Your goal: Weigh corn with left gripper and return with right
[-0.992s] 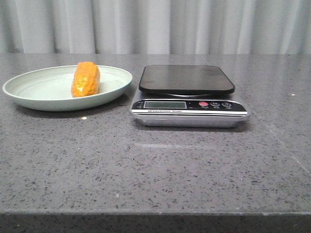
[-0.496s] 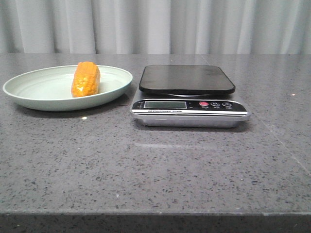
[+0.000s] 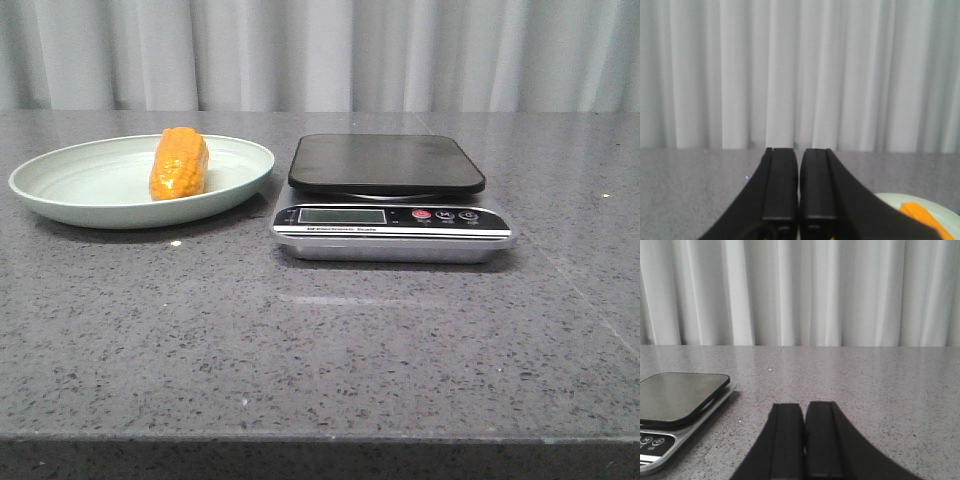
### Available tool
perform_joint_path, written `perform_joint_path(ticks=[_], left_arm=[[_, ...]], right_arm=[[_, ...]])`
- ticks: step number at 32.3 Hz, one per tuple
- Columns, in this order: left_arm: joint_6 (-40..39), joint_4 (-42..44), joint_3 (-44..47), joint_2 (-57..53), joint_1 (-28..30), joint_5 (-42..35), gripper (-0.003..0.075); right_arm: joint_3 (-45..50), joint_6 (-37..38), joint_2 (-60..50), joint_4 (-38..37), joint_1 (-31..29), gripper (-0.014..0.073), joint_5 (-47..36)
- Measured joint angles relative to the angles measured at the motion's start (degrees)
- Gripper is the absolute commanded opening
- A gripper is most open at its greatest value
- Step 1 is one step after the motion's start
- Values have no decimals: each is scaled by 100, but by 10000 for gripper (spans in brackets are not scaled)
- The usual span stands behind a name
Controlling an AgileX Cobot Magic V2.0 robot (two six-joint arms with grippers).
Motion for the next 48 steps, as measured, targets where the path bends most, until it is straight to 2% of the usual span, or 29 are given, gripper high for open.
perform_joint_path(ticks=[5, 9, 11, 14, 20, 22, 37, 42, 48], left_arm=[[0, -104, -160, 266, -283, 740, 127], [-10, -118, -89, 308, -347, 886, 128], [-23, -196, -66, 308, -347, 932, 153], [-46, -239, -145, 346, -347, 1053, 248], [-46, -249, -685, 810, -428, 1483, 553], [-46, -262, -935, 1076, -502, 1651, 593], [-46, -592, -2482, 3824, -1001, 2626, 587], [-205, -592, -3010, 4845, -1437, 2806, 585], [-847, -251, -3602, 6045, -2113, 2884, 586]], right_arm=[[0, 0, 0, 0, 0, 142, 0], [0, 0, 0, 0, 0, 142, 0], [0, 0, 0, 0, 0, 142, 0], [0, 0, 0, 0, 0, 142, -2], [0, 0, 0, 0, 0, 142, -2], [0, 10, 0, 0, 0, 142, -2], [0, 10, 0, 0, 0, 142, -2], [0, 10, 0, 0, 0, 142, -2], [0, 10, 0, 0, 0, 142, -2]])
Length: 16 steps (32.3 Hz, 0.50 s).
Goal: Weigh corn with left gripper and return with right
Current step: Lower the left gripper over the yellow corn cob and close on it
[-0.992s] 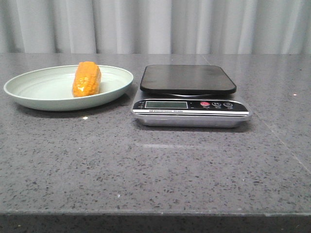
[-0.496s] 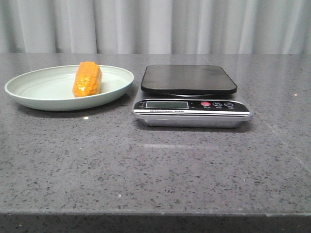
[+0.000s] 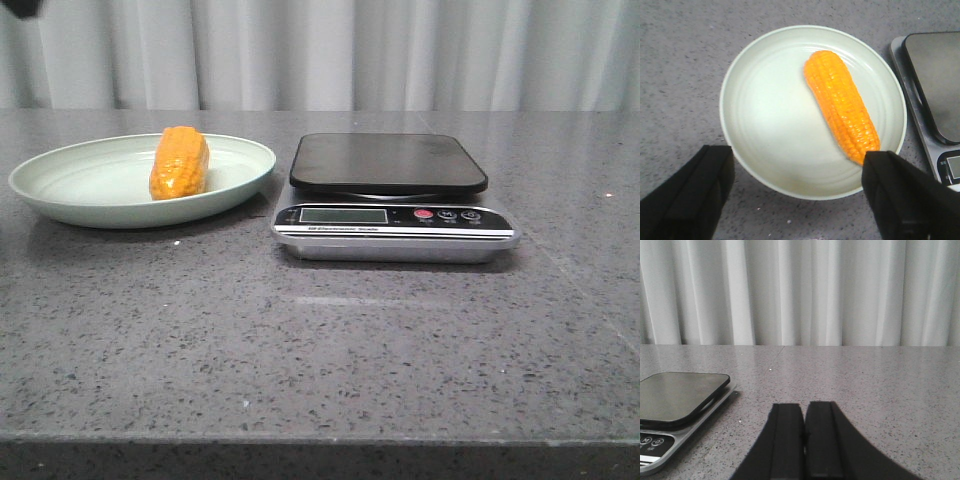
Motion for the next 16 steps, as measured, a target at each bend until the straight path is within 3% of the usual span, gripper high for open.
perform_joint_path(ticks=[7, 16], left_arm=[[-658, 596, -923, 1423, -737, 602, 591], [-1478, 723, -1748, 2490, -934, 939, 590]], right_arm=[[0, 0, 0, 0, 0, 142, 0], [0, 0, 0, 0, 0, 142, 0]])
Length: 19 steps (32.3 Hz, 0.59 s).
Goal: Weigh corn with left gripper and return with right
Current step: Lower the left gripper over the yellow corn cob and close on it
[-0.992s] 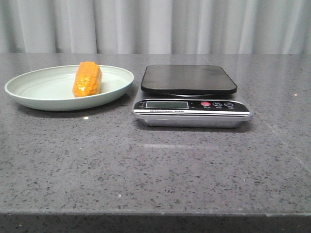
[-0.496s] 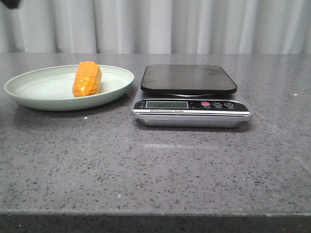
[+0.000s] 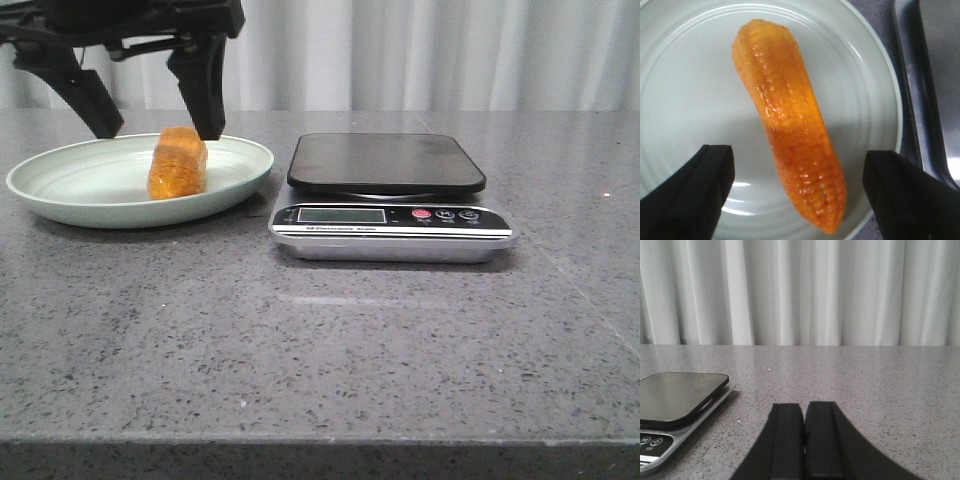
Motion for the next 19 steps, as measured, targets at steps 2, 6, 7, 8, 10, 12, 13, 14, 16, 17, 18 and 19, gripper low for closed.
perform_joint_path(ticks=[2, 6, 7, 8, 10, 12, 13, 14, 16, 17, 18, 19], left_arm=[[-210, 35, -40, 116, 0, 0, 590], [-483, 102, -47, 343, 0, 0, 589], [-508, 102, -47, 386, 0, 0, 589], [-565, 113, -52, 458, 0, 0, 587], [-628, 123, -62, 576, 0, -23, 578], [-707, 137, -62, 675, 0, -47, 545], [-732, 161, -62, 735, 0, -60, 526], [-761, 211, -95, 748, 0, -74, 484], [-792, 237, -121, 784, 0, -101, 402], [-804, 237, -144, 815, 0, -101, 358], [-807, 248, -188, 836, 0, -101, 316], [-807, 251, -215, 848, 10, -101, 277]], right_arm=[[0, 0, 0, 0, 0, 142, 0], [0, 0, 0, 0, 0, 142, 0], [0, 0, 0, 0, 0, 142, 0], [0, 0, 0, 0, 0, 142, 0], [0, 0, 0, 0, 0, 142, 0], [0, 0, 0, 0, 0, 142, 0], [0, 0, 0, 0, 0, 142, 0], [0, 0, 0, 0, 0, 142, 0], [0, 0, 0, 0, 0, 142, 0], [0, 0, 0, 0, 0, 142, 0], [0, 0, 0, 0, 0, 142, 0], [0, 0, 0, 0, 0, 142, 0]])
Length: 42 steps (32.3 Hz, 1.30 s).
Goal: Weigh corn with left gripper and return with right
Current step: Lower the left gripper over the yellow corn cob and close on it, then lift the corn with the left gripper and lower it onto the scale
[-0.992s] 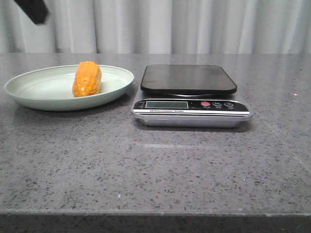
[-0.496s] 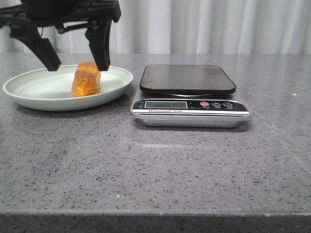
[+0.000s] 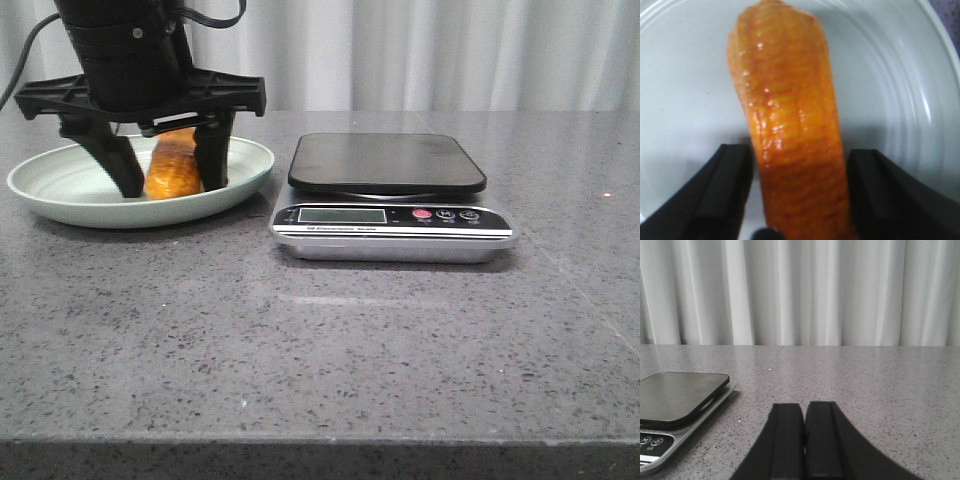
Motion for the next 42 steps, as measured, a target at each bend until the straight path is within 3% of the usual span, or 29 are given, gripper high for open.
perform_joint_path(ticks=[4, 11, 22, 30, 33, 39, 42], left_arm=[[-9, -10, -150, 53, 10, 103, 196], [157, -22, -854, 111, -129, 422, 195], [479, -44, -1821, 211, -1129, 366, 178], [476, -80, -2285, 810, -1494, 602, 188], [375, -91, -2301, 954, -1501, 703, 237], [292, -91, -2301, 1036, -1501, 744, 473], [292, -103, -2315, 1036, -1501, 725, 550]], right_arm=[[0, 0, 0, 0, 0, 142, 0], [0, 0, 0, 0, 0, 142, 0], [0, 0, 0, 0, 34, 142, 0], [0, 0, 0, 0, 145, 142, 0], [0, 0, 0, 0, 145, 142, 0], [0, 0, 0, 0, 145, 142, 0], [0, 0, 0, 0, 145, 142, 0]])
